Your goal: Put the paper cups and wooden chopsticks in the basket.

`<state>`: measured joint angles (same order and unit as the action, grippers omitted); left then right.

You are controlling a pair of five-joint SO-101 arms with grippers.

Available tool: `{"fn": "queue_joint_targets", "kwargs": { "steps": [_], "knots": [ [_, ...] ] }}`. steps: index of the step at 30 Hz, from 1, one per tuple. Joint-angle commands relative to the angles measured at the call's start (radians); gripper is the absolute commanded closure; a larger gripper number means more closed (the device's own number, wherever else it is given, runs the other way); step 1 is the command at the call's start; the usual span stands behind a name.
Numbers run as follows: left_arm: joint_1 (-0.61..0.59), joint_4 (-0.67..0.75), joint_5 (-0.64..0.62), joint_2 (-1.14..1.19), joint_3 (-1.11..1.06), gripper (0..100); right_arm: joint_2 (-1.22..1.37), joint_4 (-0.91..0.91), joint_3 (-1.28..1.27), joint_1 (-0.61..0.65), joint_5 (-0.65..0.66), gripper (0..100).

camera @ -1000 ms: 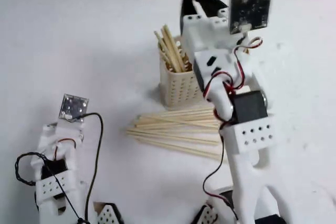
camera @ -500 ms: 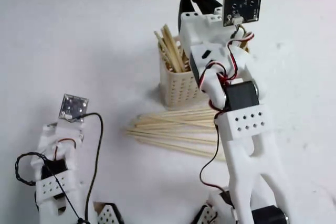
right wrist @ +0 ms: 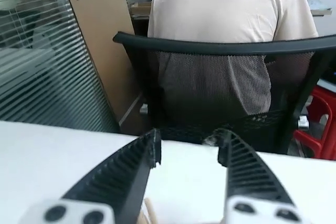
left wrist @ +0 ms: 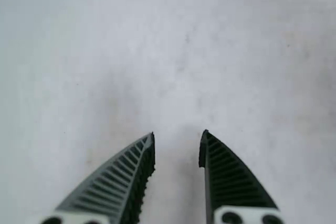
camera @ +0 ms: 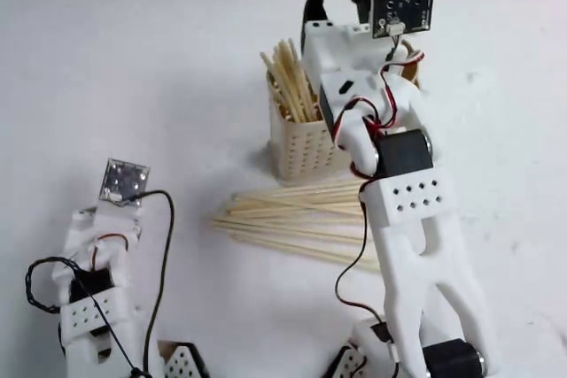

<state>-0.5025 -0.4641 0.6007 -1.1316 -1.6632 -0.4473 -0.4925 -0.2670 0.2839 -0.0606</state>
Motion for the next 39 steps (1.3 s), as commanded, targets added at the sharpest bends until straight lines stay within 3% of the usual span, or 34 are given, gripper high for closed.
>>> {"fn": "queue_joint_targets", "kwargs": {
  "steps": [1, 8, 13, 20, 26, 33, 39],
  "knots": [
    [0.015, 0.02, -0.005, -0.012, 0.003, 85, -0.025, -0.091, 0.011, -0.015, -0.003, 80.4],
    [0.015, 0.02, -0.005, -0.012, 0.003, 85, -0.232, -0.644, 0.008, -0.107, 0.011, 80.3],
    [0.015, 0.02, -0.005, -0.012, 0.003, 85, -0.351, -0.797, -0.101, -0.01, 0.299, 80.4],
    [0.015, 0.02, -0.005, -0.012, 0.003, 85, -0.367, -0.74, -0.485, 0.182, 0.609, 80.5],
    [0.015, 0.02, -0.005, -0.012, 0.003, 85, -0.366, -0.585, -0.724, 0.272, 0.767, 80.1],
    [0.015, 0.02, -0.005, -0.012, 0.003, 85, -0.344, -0.496, -0.786, 0.312, 0.767, 80.0],
    [0.015, 0.02, -0.005, -0.012, 0.003, 85, -0.113, -0.389, -0.778, 0.311, 0.793, 80.0]
  ]
}}
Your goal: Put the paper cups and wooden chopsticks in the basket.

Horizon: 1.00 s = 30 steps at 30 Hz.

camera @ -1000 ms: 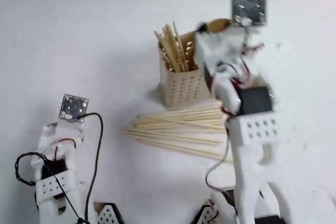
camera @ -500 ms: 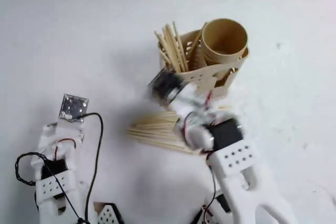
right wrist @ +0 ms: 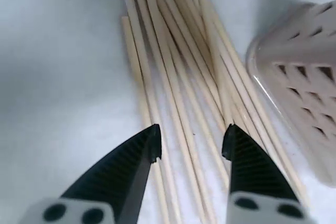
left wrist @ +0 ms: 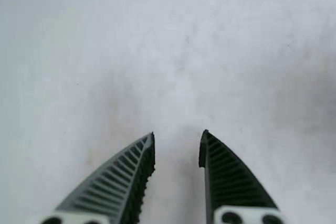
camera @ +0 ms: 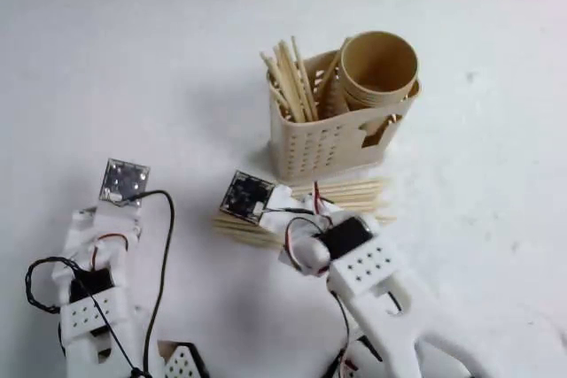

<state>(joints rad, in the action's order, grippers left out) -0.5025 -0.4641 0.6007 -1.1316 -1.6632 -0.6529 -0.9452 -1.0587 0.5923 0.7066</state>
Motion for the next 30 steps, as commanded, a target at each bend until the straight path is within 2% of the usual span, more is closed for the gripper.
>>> {"fn": "queue_joint_targets", "kwargs": {
  "steps": [1, 6, 13, 21, 30],
  "knots": [
    [0.015, 0.02, -0.005, -0.012, 0.003, 85, 0.133, 0.094, 0.014, 0.002, 0.029, 80.0],
    [0.015, 0.02, -0.005, -0.012, 0.003, 85, 0.259, 0.197, 0.014, 0.001, 0.028, 80.3],
    [0.015, 0.02, -0.005, -0.012, 0.003, 85, 0.325, 0.217, 0.014, 0.001, 0.028, 81.0],
    [0.015, 0.02, -0.005, -0.012, 0.003, 85, 0.346, 0.243, 0.014, -0.005, 0.028, 97.9],
    [0.015, 0.02, -0.005, -0.012, 0.003, 85, 0.344, 0.219, 0.069, -0.033, 0.028, 98.1]
  ]
}}
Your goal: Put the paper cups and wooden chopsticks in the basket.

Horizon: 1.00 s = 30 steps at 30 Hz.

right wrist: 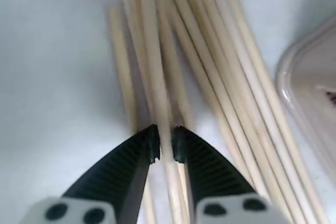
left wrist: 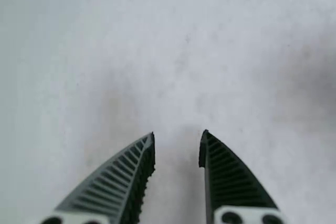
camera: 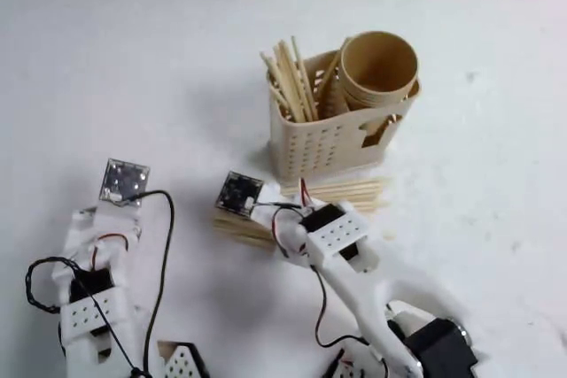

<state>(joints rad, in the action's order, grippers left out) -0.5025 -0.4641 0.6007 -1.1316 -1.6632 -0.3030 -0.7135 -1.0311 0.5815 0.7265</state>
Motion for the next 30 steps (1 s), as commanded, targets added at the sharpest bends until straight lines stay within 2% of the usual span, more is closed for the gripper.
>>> {"fn": "queue_joint_targets", "kwargs": {
  "steps": [1, 7, 10, 19, 22, 25, 28, 30],
  "knots": [
    [0.015, 0.02, -0.005, -0.012, 0.003, 85, -0.005, -0.027, 0.06, -0.031, 0.008, 98.1],
    [0.015, 0.02, -0.005, -0.012, 0.003, 85, -0.005, -0.117, 0.167, -0.051, 0.002, 98.1],
    [0.015, 0.02, -0.005, -0.012, 0.003, 85, -0.044, -0.131, 0.209, -0.053, -0.055, 98.1],
    [0.015, 0.02, -0.005, -0.012, 0.003, 85, -0.392, -0.288, 0.279, -0.051, -0.138, 98.1],
    [0.015, 0.02, -0.005, -0.012, 0.003, 85, -0.516, -0.292, 0.331, -0.053, -0.226, 98.1],
    [0.015, 0.02, -0.005, -0.012, 0.003, 85, -0.616, -0.22, 0.413, -0.051, -0.37, 98.1],
    [0.015, 0.02, -0.005, -0.012, 0.003, 85, -0.676, -0.022, 0.459, -0.061, -0.509, 98.1],
    [0.015, 0.02, -0.005, -0.012, 0.003, 85, -0.687, 0.147, 0.466, -0.079, -0.514, 98.1]
  ]
}}
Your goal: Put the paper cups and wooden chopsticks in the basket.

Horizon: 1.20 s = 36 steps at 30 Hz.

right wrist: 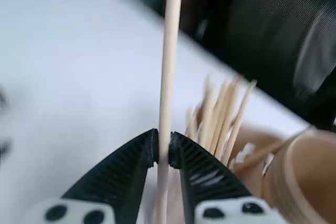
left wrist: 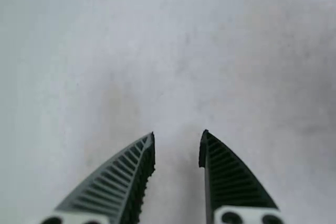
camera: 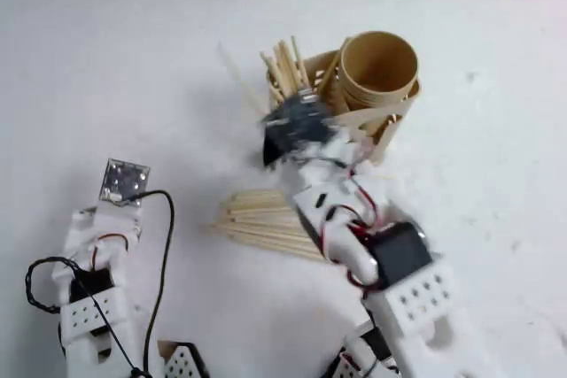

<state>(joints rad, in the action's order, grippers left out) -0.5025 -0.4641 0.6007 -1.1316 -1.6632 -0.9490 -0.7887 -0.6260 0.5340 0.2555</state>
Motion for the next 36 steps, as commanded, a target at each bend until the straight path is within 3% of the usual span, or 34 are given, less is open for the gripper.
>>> {"fn": "queue_joint_targets", "kwargs": {
  "steps": [1, 6, 19, 28, 36],
  "knots": [
    [0.015, 0.02, -0.005, -0.012, 0.003, 85, -0.039, 0.306, 0.063, -0.039, -0.025, 98.1],
    [0.015, 0.02, -0.005, -0.012, 0.003, 85, 0.028, 0.573, 0.064, -0.054, 0.071, 98.1],
    [0.015, 0.02, -0.005, -0.012, 0.003, 85, 0.234, 0.634, 0.055, -0.096, 0.068, 98.1],
    [0.015, 0.02, -0.005, -0.012, 0.003, 85, 0.243, 0.789, -0.117, -0.113, 0.066, 98.1],
    [0.015, 0.02, -0.005, -0.012, 0.003, 85, 0.24, 0.769, -0.13, -0.113, 0.066, 97.6]
  ]
}}
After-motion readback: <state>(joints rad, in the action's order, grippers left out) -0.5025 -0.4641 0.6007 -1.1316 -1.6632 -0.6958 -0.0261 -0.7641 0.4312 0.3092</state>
